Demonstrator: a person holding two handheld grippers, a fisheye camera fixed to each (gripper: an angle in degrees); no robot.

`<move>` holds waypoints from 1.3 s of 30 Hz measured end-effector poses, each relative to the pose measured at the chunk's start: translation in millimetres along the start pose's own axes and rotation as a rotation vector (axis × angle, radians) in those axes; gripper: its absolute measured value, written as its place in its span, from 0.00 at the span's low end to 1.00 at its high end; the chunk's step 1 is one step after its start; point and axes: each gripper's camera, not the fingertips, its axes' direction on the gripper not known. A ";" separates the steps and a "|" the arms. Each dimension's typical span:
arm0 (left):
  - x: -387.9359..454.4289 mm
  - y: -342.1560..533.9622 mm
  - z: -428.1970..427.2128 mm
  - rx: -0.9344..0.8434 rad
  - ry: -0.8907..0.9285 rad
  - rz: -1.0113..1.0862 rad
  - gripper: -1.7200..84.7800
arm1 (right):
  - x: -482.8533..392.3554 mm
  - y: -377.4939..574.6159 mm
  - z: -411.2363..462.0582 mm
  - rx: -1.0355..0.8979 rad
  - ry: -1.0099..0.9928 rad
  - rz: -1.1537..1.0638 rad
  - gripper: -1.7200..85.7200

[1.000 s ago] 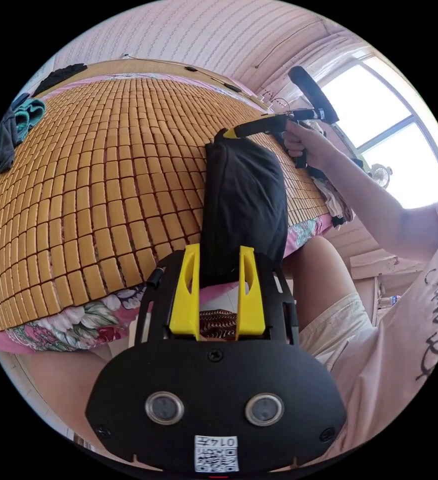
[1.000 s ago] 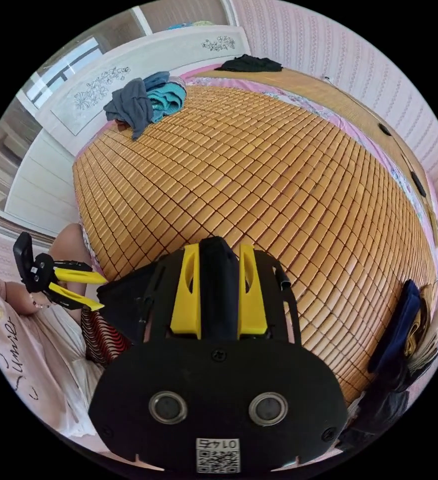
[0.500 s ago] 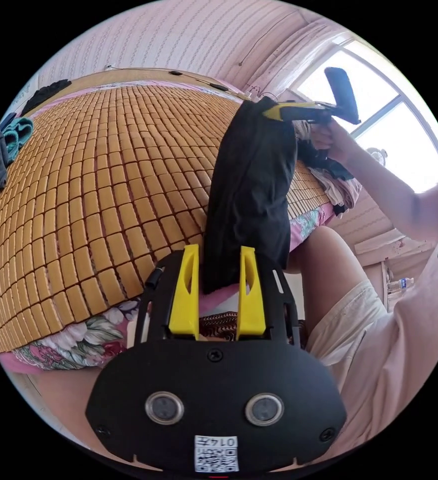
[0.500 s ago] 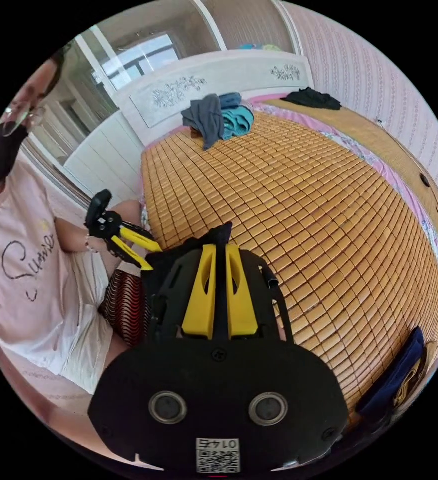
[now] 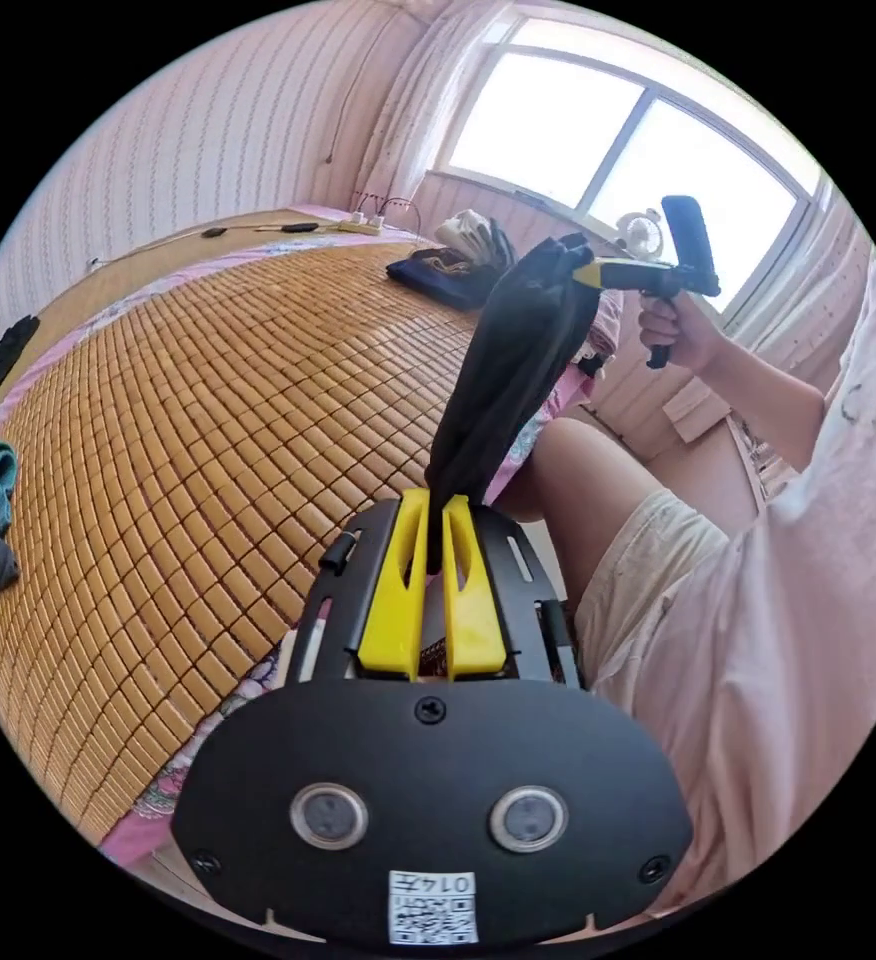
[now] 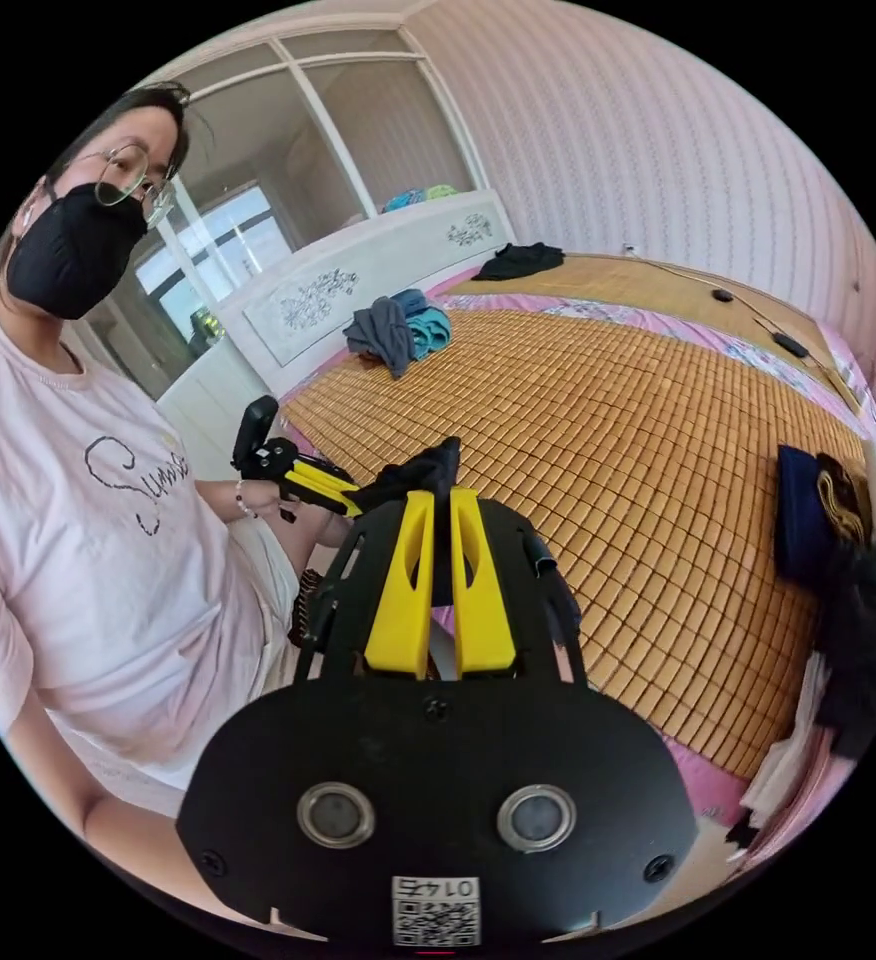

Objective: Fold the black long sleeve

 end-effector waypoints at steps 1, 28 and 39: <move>15.7 -12.5 -10.2 0.019 0.021 0.049 0.01 | -1.4 7.5 -10.9 0.027 0.015 0.021 0.04; 134.8 -496.4 178.5 -0.014 0.028 0.019 0.09 | 237.3 -95.7 -238.7 -0.215 0.872 0.507 0.09; 87.7 -313.9 64.0 -0.131 0.080 0.108 0.08 | 141.3 14.6 -182.4 -0.036 0.959 0.478 0.11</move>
